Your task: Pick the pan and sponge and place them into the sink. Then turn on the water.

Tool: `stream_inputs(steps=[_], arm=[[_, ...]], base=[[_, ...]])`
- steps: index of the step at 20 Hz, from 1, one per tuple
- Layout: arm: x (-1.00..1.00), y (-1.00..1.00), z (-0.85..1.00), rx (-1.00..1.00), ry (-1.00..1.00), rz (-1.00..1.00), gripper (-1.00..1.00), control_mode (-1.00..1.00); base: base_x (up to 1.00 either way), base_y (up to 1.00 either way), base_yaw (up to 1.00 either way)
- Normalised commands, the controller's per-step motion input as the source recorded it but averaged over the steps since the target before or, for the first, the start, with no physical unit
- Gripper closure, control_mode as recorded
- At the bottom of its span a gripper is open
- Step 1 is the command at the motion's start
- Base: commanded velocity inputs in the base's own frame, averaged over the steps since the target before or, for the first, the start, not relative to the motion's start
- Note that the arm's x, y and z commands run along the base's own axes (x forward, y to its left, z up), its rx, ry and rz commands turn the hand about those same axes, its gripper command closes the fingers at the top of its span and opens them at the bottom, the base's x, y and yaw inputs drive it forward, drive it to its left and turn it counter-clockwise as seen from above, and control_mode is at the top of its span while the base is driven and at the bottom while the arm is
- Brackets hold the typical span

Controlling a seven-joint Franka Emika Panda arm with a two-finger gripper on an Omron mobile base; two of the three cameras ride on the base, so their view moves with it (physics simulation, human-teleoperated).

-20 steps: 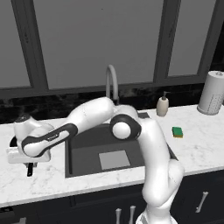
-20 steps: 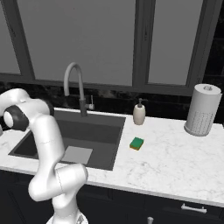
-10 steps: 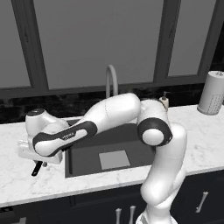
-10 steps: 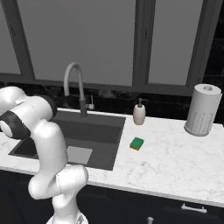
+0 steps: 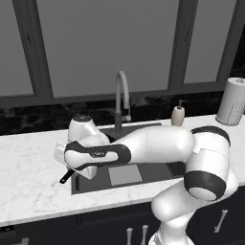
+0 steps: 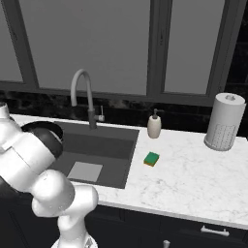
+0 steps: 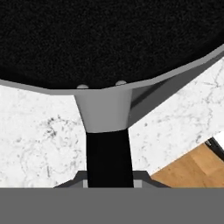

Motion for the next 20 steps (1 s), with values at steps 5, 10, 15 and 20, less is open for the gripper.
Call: stream_inputs(steps=[5, 10, 15, 20], arm=[[0.19, -0.7, 0.08, 0.25, 0.05, -0.2, 1.0, -1.0], [0.31, -0.58, 0.0, 0.11, 0.0, -0.17, 1.0, -1.0], [0.46, -0.5, 0.0, 0.0, 0.01, -0.06, 1.0, -1.0], [0.4, -0.49, 0.0, 0.0, 0.08, -0.02, 1.0, -1.0]], base=[[0.0, 0.0, 0.0], [0.0, 0.0, 0.0], [0.0, 0.0, 0.0], [0.0, 0.0, 0.0]])
